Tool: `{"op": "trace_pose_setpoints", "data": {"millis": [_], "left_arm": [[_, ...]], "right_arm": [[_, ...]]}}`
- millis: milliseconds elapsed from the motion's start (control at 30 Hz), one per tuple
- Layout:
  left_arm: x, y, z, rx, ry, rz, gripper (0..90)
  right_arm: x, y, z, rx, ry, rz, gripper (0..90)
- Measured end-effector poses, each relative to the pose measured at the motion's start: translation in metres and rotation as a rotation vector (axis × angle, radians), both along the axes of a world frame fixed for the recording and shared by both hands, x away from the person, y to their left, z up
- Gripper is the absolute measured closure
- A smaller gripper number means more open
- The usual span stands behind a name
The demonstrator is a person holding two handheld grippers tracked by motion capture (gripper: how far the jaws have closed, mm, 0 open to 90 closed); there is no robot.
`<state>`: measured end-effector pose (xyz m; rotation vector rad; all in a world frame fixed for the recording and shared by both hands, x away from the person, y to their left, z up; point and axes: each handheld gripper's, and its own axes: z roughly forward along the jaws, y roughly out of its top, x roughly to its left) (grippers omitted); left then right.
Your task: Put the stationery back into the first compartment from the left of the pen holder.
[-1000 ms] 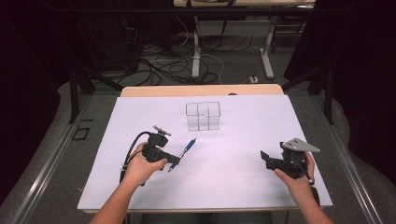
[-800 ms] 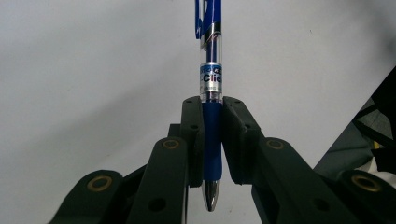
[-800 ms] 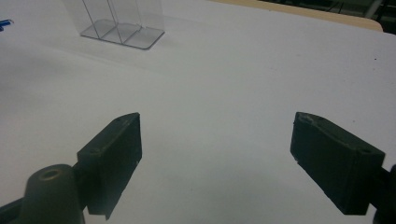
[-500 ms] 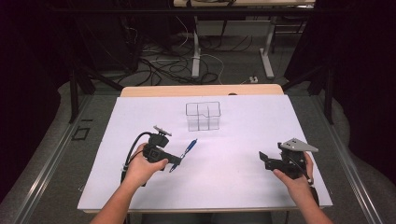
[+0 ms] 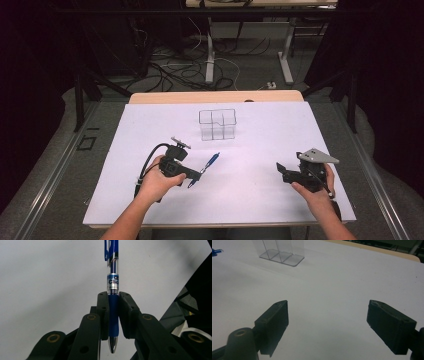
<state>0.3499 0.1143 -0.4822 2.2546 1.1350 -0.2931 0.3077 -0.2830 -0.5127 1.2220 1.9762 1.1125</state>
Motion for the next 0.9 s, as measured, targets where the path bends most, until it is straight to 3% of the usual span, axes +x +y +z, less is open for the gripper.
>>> {"op": "trace_pose_setpoints", "data": {"millis": [333, 467, 767, 900], "left_arm": [[-0.004, -0.012, -0.004, 0.003, 0.013, -0.029, 79.9], [-0.004, -0.014, -0.005, 0.006, 0.012, -0.038, 80.0], [-0.006, -0.019, -0.007, 0.002, 0.018, -0.055, 79.9], [-0.008, -0.022, -0.007, -0.001, 0.025, -0.056, 80.0]], "right_arm": [[-0.006, 0.017, 0.004, -0.076, -0.046, 0.071, 17.2], [-0.008, 0.025, 0.004, -0.135, -0.089, 0.105, 17.8], [-0.013, 0.048, 0.002, -0.278, -0.132, 0.202, 24.2], [-0.016, 0.059, 0.002, -0.366, -0.178, 0.262, 29.9]]}}
